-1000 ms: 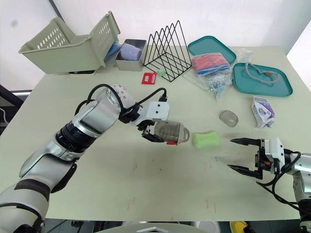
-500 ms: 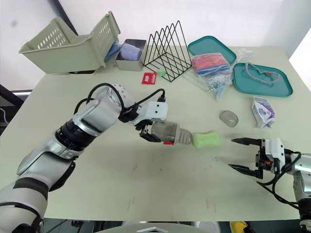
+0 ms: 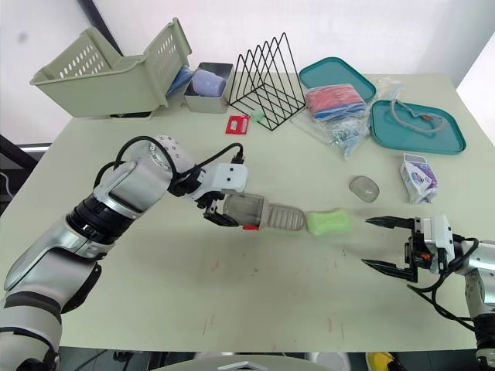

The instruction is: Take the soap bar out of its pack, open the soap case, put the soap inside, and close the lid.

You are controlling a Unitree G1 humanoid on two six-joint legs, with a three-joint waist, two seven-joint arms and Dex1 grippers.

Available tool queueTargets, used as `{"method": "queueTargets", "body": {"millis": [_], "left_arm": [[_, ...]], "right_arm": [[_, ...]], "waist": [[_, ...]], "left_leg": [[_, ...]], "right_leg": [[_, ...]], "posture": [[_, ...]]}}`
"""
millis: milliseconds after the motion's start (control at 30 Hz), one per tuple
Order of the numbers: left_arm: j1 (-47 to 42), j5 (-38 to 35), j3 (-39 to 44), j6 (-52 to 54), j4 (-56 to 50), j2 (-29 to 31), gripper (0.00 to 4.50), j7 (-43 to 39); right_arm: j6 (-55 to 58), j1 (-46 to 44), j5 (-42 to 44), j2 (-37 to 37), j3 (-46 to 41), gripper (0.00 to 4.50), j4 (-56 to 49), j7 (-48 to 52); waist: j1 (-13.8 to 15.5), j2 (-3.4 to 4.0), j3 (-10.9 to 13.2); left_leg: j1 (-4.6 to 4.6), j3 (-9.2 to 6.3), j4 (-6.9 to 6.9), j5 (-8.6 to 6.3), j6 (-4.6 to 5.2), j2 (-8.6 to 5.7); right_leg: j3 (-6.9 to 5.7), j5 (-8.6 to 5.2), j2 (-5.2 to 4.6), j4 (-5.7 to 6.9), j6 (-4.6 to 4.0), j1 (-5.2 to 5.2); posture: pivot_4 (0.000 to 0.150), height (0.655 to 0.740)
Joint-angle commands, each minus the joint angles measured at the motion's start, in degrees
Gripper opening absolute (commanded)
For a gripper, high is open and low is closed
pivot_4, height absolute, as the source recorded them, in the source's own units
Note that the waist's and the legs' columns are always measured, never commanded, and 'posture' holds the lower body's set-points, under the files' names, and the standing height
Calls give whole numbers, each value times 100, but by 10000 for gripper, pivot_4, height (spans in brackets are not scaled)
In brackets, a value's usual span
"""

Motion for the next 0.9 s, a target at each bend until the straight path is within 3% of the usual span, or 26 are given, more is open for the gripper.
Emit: {"method": "queueTargets", "body": {"millis": [33,200,267,667,900], "left_arm": [[59,72,215,-223,107,63,34397,129],[122,106,255,-432,194,104,34397,115],[138,59,330,-447,226,75,44642,137],[293,-179,665,-714,191,235,44846,-67],[411,-1032,1445,-292,-442,436,44846,-342]], "right_arm": [[338,66,284,-23,-81,44386,-397,23],[419,87,212,-56,-90,44386,-432,89],[388,90,172,-62,-102,45000,-396,112],[345,86,25,-42,-81,45000,-360,86],[389,-2,-67,-53,-78,45000,-354,-35]], "waist": [[2,0,0],[3,0,0],[2,0,0],[0,0,0],[-4,0,0]], "left_leg": [[0,1,0,0,0,0],[0,1,1,0,0,0],[0,1,1,0,0,-1],[0,1,1,0,0,0],[-1,1,2,0,0,1]], "right_leg": [[0,0,0,0,0,0],[0,0,0,0,0,0],[1,0,0,0,0,0],[0,0,0,1,0,0],[0,0,0,1,0,-1]], "posture": [[1500,7400],[1500,7400],[1500,7400],[1500,7400],[1500,7400]]}}
